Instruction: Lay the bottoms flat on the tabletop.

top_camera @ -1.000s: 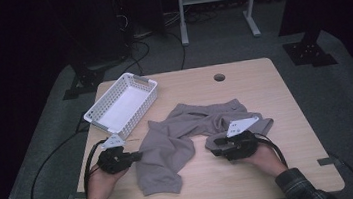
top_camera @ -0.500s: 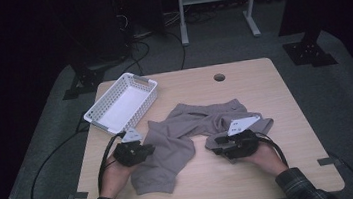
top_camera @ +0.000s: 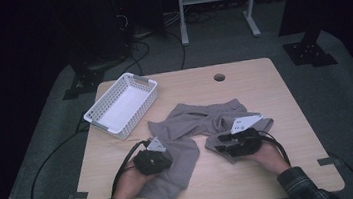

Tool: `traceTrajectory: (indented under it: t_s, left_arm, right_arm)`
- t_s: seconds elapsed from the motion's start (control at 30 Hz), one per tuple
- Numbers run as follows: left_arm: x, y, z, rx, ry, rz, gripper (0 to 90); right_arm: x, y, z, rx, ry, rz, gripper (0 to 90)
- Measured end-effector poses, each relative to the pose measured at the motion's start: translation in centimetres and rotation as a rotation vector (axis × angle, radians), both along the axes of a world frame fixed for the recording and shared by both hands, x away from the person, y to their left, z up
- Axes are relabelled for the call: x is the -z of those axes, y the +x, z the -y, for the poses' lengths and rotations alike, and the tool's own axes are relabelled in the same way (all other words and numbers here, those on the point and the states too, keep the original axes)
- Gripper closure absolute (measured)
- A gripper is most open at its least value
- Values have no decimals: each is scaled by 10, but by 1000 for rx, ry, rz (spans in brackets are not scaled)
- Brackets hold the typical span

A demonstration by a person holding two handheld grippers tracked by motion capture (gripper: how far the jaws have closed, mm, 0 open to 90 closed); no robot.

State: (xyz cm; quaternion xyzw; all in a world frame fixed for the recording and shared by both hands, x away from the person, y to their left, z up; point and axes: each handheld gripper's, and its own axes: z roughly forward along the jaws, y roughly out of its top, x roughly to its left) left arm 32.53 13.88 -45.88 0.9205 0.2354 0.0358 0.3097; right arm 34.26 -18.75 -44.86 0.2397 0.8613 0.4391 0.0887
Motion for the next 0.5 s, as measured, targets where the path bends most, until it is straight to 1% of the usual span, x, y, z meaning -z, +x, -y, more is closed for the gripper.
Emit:
traceTrajectory:
  t_s: [0.1, 0.17, 0.2, 0.23, 0.27, 0.33, 0.37, 0.4, 0.47, 0.5]
  left_arm:
    - [1, -10, 17, 70, -12, -23, 856]
    - [1, -17, 28, 115, -24, -48, 851]
    - [1, -20, 32, 141, -23, -52, 841]
    - [1, -22, 36, 158, -28, -58, 831]
    - [-1, -24, 39, 167, -42, -60, 825]
    - [-9, -26, 40, 177, -78, -50, 816]
    - [-14, -25, 39, 170, -101, -37, 814]
    - [-20, -23, 37, 161, -115, -17, 808]
    - [-29, -17, 31, 119, -130, 32, 794]
    - [-32, -11, 28, 94, -127, 53, 778]
  right_arm:
    - [1, 1, 2, 8, -8, 2, 563]
    - [1, 2, 4, 14, -12, -2, 563]
    - [1, 3, 4, 15, -11, 0, 563]
    - [1, 3, 5, 19, -9, 3, 565]
    - [0, 3, 7, 24, -10, 1, 569]
    - [-1, 4, 10, 34, -19, 11, 583]
    - [-2, 4, 13, 41, -24, 18, 585]
    - [-2, 5, 16, 46, -29, 19, 587]
    - [-1, 6, 19, 46, -34, 7, 593]
    - [0, 6, 19, 44, -35, 4, 593]
